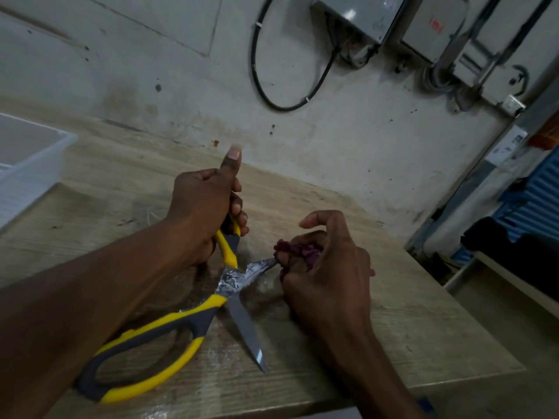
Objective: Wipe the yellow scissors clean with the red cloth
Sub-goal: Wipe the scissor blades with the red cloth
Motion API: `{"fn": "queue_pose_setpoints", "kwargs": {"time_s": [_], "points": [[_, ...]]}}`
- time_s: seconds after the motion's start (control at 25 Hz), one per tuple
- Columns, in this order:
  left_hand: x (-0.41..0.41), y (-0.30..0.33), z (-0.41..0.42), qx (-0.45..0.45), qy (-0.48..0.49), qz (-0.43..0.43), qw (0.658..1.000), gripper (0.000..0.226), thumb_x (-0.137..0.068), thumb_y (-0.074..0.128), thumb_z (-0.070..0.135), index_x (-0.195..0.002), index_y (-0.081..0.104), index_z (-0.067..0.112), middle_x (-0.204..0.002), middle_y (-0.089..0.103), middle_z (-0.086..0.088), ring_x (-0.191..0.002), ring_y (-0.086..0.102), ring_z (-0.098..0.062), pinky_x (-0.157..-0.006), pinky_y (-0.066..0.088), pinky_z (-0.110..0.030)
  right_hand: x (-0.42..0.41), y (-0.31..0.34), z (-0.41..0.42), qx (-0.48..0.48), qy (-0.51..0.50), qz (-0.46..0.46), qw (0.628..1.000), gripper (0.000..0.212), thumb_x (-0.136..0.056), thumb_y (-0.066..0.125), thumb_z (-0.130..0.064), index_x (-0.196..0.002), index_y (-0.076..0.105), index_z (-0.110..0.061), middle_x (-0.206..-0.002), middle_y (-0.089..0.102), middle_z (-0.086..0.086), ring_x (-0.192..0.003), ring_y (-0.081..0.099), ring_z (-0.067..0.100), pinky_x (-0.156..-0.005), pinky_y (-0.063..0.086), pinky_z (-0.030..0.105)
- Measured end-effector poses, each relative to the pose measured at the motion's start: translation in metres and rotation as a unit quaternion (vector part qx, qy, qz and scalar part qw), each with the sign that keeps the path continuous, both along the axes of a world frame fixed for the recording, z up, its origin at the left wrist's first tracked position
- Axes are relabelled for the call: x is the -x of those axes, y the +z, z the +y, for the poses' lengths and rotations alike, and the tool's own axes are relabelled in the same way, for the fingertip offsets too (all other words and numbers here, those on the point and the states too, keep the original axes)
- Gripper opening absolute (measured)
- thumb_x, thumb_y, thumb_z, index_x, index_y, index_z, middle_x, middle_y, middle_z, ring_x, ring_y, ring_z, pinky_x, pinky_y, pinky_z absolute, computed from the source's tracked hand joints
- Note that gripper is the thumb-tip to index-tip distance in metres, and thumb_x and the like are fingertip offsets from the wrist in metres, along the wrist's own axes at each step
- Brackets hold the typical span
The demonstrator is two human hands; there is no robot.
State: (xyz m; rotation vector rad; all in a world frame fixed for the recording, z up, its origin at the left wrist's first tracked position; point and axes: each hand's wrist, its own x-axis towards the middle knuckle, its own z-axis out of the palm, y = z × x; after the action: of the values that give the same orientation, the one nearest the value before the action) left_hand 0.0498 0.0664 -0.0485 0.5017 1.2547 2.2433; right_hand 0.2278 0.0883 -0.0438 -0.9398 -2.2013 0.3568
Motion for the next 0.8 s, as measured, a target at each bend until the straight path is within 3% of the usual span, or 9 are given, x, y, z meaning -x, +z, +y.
{"fn": "queue_pose_setpoints", "kwargs": {"time_s": [0.16,0.24,0.48,0.6,0.72,0.8], "points": [[0.0003,-0.0002,-0.0004,-0.004,-0.007,-0.003,1.0,0.055,-0.089,0.071,0.055,-0.066,0.055,0.007,-0.045,0.047,-0.009,-0.036,0.049,-0.025,-0.043,0.048,-0.031,0.0011,0.0007,-0.0025,-0.007,0.005,-0.011,1.0,0.058,-0.07,0.077,-0.01,-0.106,0.047,-0.043,-0.087,0.071,-0.018,-0.078,0.065,0.002,-0.068,0.057,0.033],[0.0002,-0.0003,-0.0008,-0.002,-0.008,-0.004,1.0,0.055,-0.089,0.07,0.055,-0.066,0.055,0.007,-0.045,0.047,-0.009,-0.036,0.048,-0.024,-0.043,0.047,-0.031,0.0001,0.0006,-0.0051,-0.003,0.01,-0.007,1.0,0.057,-0.07,0.081,-0.012,-0.106,0.049,-0.043,-0.086,0.072,-0.019,-0.078,0.065,-0.002,-0.069,0.057,0.031],[0.0006,0.0022,-0.0011,0.001,-0.006,-0.011,1.0,0.059,-0.088,0.067,0.063,-0.064,0.057,0.01,-0.047,0.049,-0.011,-0.039,0.05,-0.026,-0.046,0.049,-0.034,0.002,0.0036,0.0002,0.02,0.012,0.005,1.0,0.059,-0.067,0.087,-0.019,-0.106,0.05,-0.043,-0.08,0.07,-0.023,-0.074,0.064,-0.008,-0.058,0.045,0.005],[0.0024,0.0013,0.0003,0.003,-0.001,-0.016,1.0,0.061,-0.089,0.064,0.065,-0.065,0.057,0.009,-0.047,0.049,-0.012,-0.038,0.05,-0.026,-0.045,0.049,-0.034,0.0028,0.0005,-0.0048,0.031,0.03,0.012,0.999,0.054,-0.057,0.078,-0.029,-0.101,0.05,-0.043,-0.078,0.072,-0.022,-0.077,0.066,-0.008,-0.06,0.05,0.011],[0.0011,0.0019,0.0002,0.002,0.0,-0.019,1.0,0.062,-0.092,0.059,0.065,-0.067,0.056,0.008,-0.045,0.049,-0.011,-0.035,0.049,-0.025,-0.042,0.049,-0.033,0.0012,-0.0046,-0.0059,0.031,0.027,0.035,0.999,0.056,-0.069,0.086,-0.014,-0.098,0.048,-0.041,-0.076,0.071,-0.018,-0.075,0.066,-0.008,-0.056,0.05,0.012],[0.0009,0.0023,-0.0004,0.001,0.0,-0.021,1.0,0.062,-0.093,0.057,0.065,-0.068,0.055,0.008,-0.045,0.048,-0.011,-0.034,0.048,-0.025,-0.041,0.048,-0.032,0.0008,-0.0047,-0.008,0.026,0.038,0.033,0.998,0.053,-0.065,0.082,-0.014,-0.095,0.048,-0.04,-0.075,0.071,-0.02,-0.073,0.067,-0.006,-0.057,0.052,0.015]]}}
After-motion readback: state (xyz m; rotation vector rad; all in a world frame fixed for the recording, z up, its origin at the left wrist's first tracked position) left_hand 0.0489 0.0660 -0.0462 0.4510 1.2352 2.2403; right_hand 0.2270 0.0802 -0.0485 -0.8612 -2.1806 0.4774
